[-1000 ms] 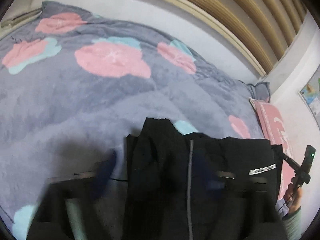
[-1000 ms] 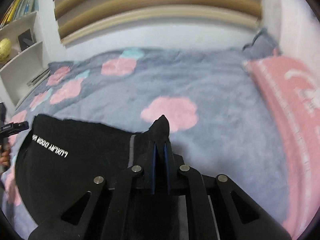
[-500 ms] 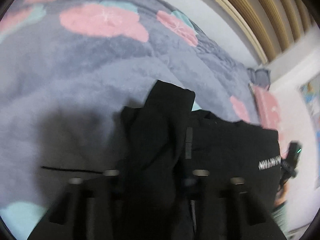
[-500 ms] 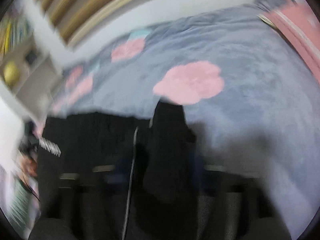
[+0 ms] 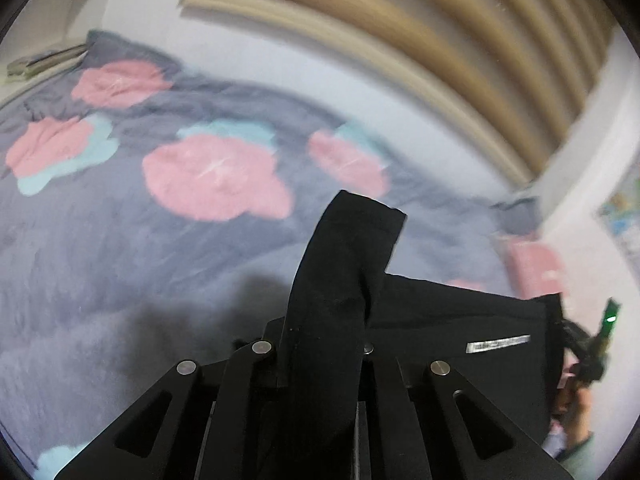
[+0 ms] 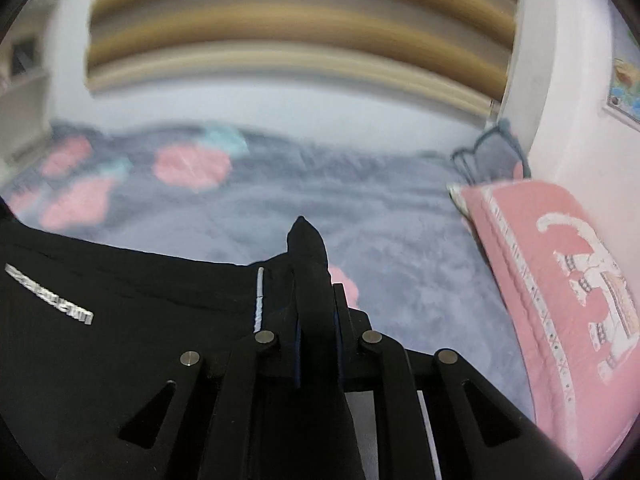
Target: Fold large clothes
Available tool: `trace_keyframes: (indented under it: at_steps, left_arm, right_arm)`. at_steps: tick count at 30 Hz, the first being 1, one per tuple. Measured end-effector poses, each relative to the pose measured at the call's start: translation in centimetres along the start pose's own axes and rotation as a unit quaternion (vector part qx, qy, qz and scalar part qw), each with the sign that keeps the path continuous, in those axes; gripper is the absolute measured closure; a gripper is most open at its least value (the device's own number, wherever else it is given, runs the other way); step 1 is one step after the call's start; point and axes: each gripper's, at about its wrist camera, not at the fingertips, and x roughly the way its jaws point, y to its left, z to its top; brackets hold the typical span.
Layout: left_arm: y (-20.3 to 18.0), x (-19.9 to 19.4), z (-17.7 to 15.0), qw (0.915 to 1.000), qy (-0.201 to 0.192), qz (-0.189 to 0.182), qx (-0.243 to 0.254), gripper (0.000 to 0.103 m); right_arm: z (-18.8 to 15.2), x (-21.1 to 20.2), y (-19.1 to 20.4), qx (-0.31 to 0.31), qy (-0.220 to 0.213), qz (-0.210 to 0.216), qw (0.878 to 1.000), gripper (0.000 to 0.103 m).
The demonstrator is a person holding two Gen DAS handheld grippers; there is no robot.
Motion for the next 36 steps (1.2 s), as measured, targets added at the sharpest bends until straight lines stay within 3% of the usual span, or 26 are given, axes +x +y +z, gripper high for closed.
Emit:
trace_keyframes:
  at_steps: [4,8,12,14,16,17,18,20,21,23,25,26,29,30,33,36]
  left_arm:
    - [3.2,7.7,-3.0,0.9938,0.097,0.03,-0.045,0.09]
    - [4.7,8.9,-3.8,0.9922,0.103,0.0,-0.071,0.087]
    - [4.9,8.4,-3.7,0.9926,0.103,-0.018,-0.062,0.085]
    - [5.0,6.3,-3.3,0.9929,0.101,-0.028,-0.055,0.085]
    - [4.7,3.2,-2.9,0.9957,0.073,-0.025,-0.051,0.084]
    - [3.9,0.4,-2.6,0.9985,0.033,-0.032,-0.03,0.084]
    - [3.1,-0.8,-2.4,0.999,0.017,-0.038,-0.015,0.084]
    - [0.3,-4.6,-2.0,0.9984,-0.004,-0.051,0.021,0.08]
    - [-0.5,-5.7,-2.0,0.998,-0.007,-0.055,0.029,0.076]
    - [-4.4,-8.2,-2.9,0.9952,-0.029,-0.06,0.072,0.061]
    - [-7.1,-9.6,-4.1,0.9927,-0.048,-0.031,0.106,0.058]
    - [-8.7,-10.0,-5.0,0.9914,-0.053,-0.016,0.119,0.058]
    - [-11.1,-9.7,-7.6,0.9922,-0.039,-0.024,0.116,0.054]
    - [-11.3,-9.8,-8.5,0.9919,-0.043,0.005,0.119,0.054]
    - [-9.7,-10.4,-9.6,0.993,-0.074,0.034,0.086,0.054]
    - [-5.3,-12.6,-8.9,0.9888,-0.132,0.067,0.02,0.053]
  right_arm:
    - [-4.4,9.1,2.5,-0.029,0.131,0.008,0.991,0.084]
    - [-5.5,9.5,2.6,-0.022,0.121,0.011,0.992,0.079]
    - [-5.7,9.0,1.5,0.0,0.119,0.044,0.992,0.076]
    - [-5.6,6.7,0.6,0.01,0.118,0.078,0.99,0.071]
    - [-5.5,1.6,0.3,0.005,0.053,0.146,0.988,0.068]
    - [-5.4,-1.4,0.1,-0.001,0.02,0.169,0.985,0.062]
    - [-5.4,-3.8,0.0,-0.005,0.0,0.188,0.982,0.054]
    - [-5.4,-9.5,0.0,-0.006,-0.048,0.25,0.967,0.027]
    - [-5.3,-11.3,0.1,-0.005,-0.059,0.27,0.961,0.027]
    - [-5.2,-14.6,0.6,0.006,-0.071,0.304,0.95,0.027]
    - [-5.2,-16.0,1.8,0.017,-0.054,0.319,0.946,0.027]
    - [-5.3,-16.2,2.7,0.017,-0.04,0.314,0.948,0.027]
    - [-6.4,-15.1,6.2,-0.003,0.012,0.285,0.958,0.027]
    - [-7.1,-14.2,7.8,-0.014,0.032,0.267,0.963,0.028]
    - [-8.9,-11.3,10.4,-0.032,0.075,0.228,0.97,0.033]
    - [-10.5,-9.2,10.6,-0.023,0.093,0.232,0.968,0.033]
